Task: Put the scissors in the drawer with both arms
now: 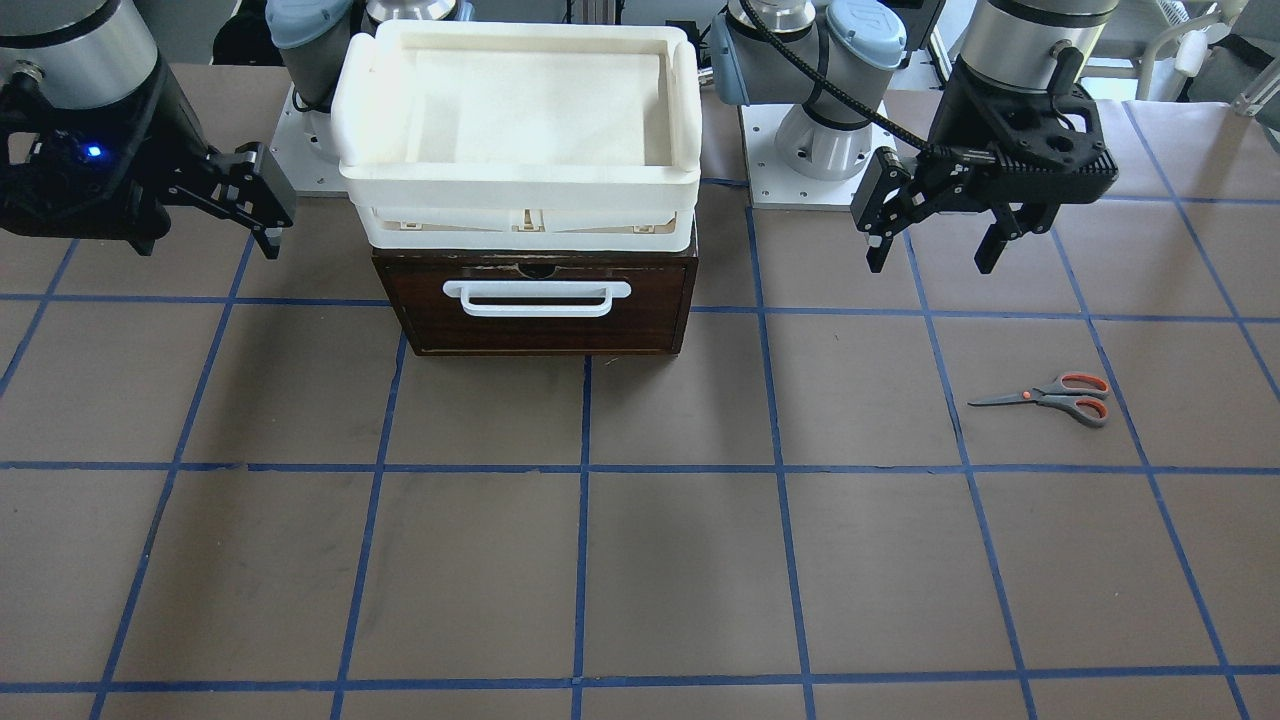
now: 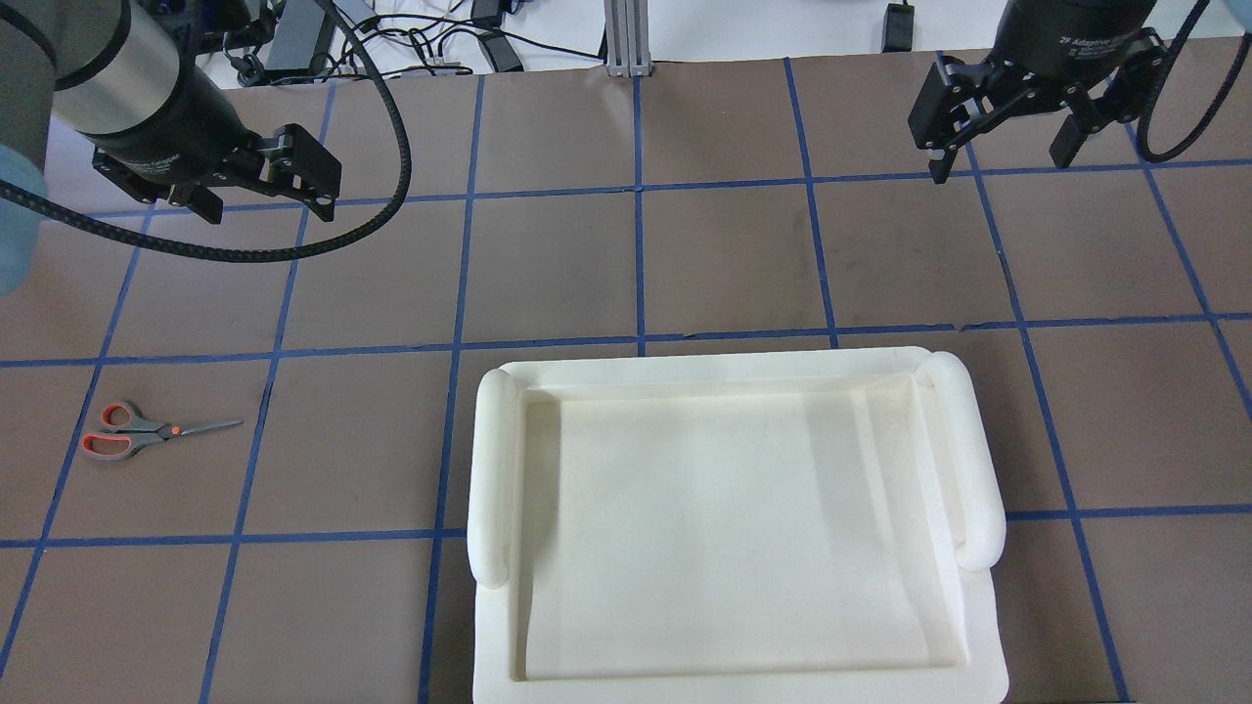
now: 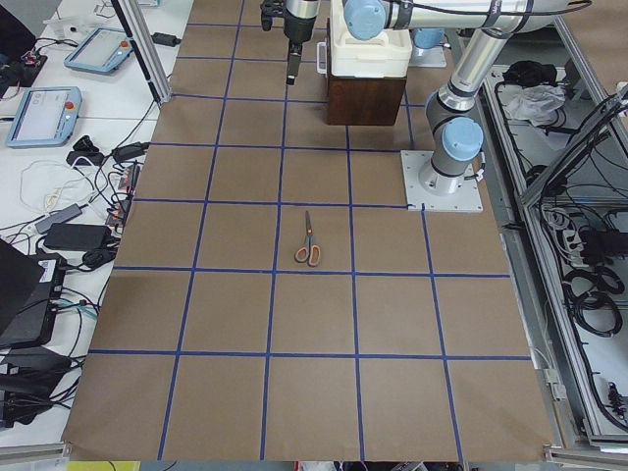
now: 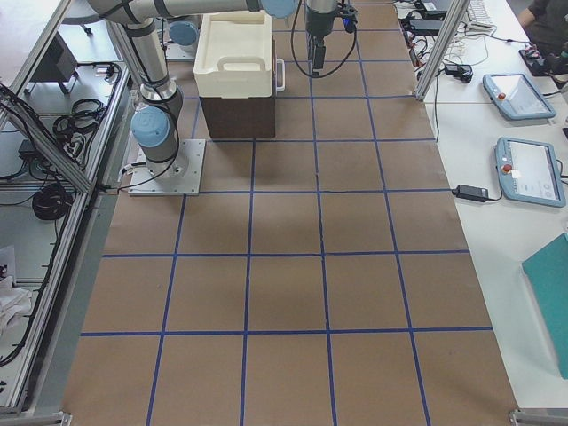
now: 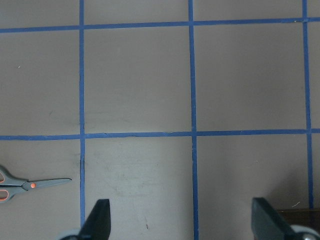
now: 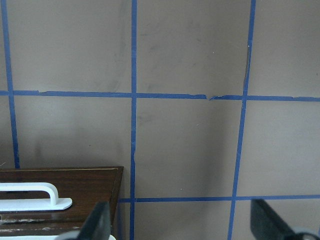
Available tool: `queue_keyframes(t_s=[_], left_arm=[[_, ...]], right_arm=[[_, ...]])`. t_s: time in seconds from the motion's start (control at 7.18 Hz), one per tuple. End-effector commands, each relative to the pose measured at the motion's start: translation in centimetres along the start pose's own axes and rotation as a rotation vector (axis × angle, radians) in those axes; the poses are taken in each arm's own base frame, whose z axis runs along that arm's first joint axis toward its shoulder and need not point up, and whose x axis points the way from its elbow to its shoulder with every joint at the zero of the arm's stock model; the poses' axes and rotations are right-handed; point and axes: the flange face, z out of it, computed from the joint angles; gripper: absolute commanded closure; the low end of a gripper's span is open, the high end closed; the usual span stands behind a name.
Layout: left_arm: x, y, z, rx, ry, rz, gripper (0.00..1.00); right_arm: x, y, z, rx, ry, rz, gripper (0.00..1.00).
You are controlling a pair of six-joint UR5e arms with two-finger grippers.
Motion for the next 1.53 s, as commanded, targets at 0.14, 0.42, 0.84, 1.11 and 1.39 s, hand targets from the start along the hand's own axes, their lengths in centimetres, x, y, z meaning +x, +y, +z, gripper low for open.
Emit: queue_keyframes(t_s=[0.14, 0.42, 0.84, 1.11, 1.39], left_arm=[[0.0, 0.0, 0.0, -0.001, 0.004, 0.001, 0.00], [0.0, 0.0, 0.0, 0.000, 0.005, 0.000, 0.00], [-0.2, 0.0, 0.0, -0.002, -0.002, 0.004, 0.00], [-4.0, -0.4, 0.7, -0.015, -0.011, 0.244, 0.00], [-8.6, -0.2, 2.3, -0.052, -0.012, 0.424, 0.00]], right_arm=[[-5.9, -0.3, 0.4, 0.029, -0.107, -0.064, 0.00], [-11.5, 0.0, 2.3, -0.005, -0.106, -0.187, 0.00], [-19.3, -0.5, 7.0, -0.030, -0.102, -0.549, 0.00], [-20.1, -2.0, 9.8, -0.095, -0.081, -0.595, 0.00], [-20.2, -1.8, 10.3, -0.176, -0.118, -0.752, 0.00]])
